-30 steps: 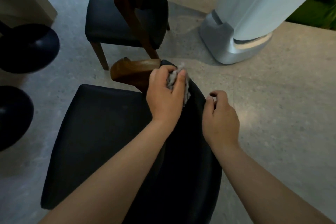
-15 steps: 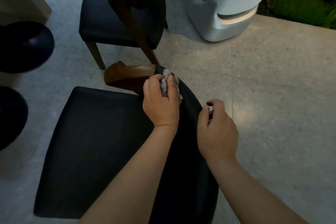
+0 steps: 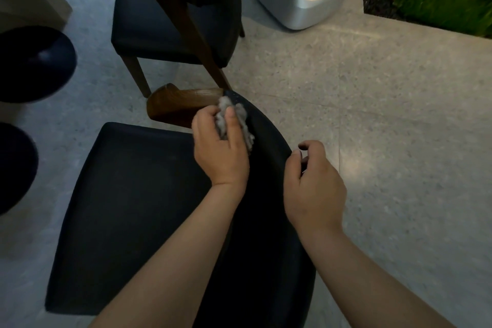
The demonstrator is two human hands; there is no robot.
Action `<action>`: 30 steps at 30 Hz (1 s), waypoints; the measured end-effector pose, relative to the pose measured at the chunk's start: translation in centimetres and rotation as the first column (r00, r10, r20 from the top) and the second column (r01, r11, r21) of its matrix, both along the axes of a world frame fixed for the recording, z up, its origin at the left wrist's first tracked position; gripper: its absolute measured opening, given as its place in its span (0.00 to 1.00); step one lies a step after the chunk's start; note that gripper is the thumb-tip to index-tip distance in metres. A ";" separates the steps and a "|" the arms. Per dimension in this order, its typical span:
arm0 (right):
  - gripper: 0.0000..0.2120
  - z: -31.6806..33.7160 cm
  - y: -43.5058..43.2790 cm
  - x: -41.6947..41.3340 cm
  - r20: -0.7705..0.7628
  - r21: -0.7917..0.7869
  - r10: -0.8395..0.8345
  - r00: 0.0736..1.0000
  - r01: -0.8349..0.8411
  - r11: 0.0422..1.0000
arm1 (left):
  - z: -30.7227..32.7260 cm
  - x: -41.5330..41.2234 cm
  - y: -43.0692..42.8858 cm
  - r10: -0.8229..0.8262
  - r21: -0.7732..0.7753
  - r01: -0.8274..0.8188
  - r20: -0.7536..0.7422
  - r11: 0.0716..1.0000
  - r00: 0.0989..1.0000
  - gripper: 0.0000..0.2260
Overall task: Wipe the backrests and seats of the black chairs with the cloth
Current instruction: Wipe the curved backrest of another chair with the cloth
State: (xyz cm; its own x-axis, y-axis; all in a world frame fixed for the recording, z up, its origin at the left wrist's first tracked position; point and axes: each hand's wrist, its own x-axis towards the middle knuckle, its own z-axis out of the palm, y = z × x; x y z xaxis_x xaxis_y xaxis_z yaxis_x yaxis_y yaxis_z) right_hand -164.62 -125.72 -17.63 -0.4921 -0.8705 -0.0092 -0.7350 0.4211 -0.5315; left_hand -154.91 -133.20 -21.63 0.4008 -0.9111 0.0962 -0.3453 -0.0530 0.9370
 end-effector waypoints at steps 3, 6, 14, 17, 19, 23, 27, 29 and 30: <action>0.19 0.0 0.0 0.1 0.001 -0.005 -0.001 1.000 0.001 1.000 | -0.7 -0.7 -0.1 -0.035 -0.022 0.036 0.028 0.999 0.999 0.12; 0.18 0.0 0.0 0.0 0.008 -0.010 -0.003 1.000 0.003 1.000 | -1.8 -0.8 -0.3 0.020 -0.002 -0.020 -0.020 1.000 1.000 0.13; 0.19 -0.3 0.1 -0.2 0.034 -0.027 0.013 0.999 -0.012 1.000 | -7.8 2.4 0.8 0.051 0.438 -0.047 0.002 0.898 0.999 0.10; 0.19 -0.3 0.1 -0.2 0.038 -0.043 0.016 0.999 -0.014 0.999 | -8.7 3.1 1.4 0.062 0.474 -0.056 0.003 0.879 0.998 0.13; 0.19 -0.4 0.1 -0.2 0.045 -0.045 0.019 0.999 -0.017 0.999 | -8.0 2.9 1.3 0.107 0.340 -0.099 -0.007 0.935 0.994 0.12; 0.20 -0.3 0.1 -0.2 0.056 -0.058 0.030 0.998 -0.026 0.998 | -7.6 2.0 0.7 0.043 0.271 -0.043 0.005 0.962 0.999 0.08; 0.19 -0.3 0.1 -0.2 0.035 -0.045 0.035 0.999 -0.033 0.998 | -9.7 4.1 1.3 -0.003 0.611 0.014 -0.020 0.791 1.000 0.11; 0.20 -0.3 0.1 -0.2 0.021 -0.043 0.033 0.999 -0.032 0.999 | -8.7 4.9 1.3 -0.042 0.550 0.030 0.010 0.835 0.999 0.11; 0.21 -0.4 0.1 -0.2 0.014 -0.047 0.033 0.999 -0.032 0.998 | -7.6 5.0 1.3 -0.050 0.472 0.038 0.014 0.881 0.999 0.10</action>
State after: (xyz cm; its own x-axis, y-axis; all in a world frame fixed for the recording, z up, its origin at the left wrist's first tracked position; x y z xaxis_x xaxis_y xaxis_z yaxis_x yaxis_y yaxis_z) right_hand -164.81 -125.64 -18.00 -0.4636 -0.8857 0.0245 -0.7396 0.3716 -0.5612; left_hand -149.92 -131.91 -29.20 0.3622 -0.8681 -0.3393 -0.3804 -0.4700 0.7965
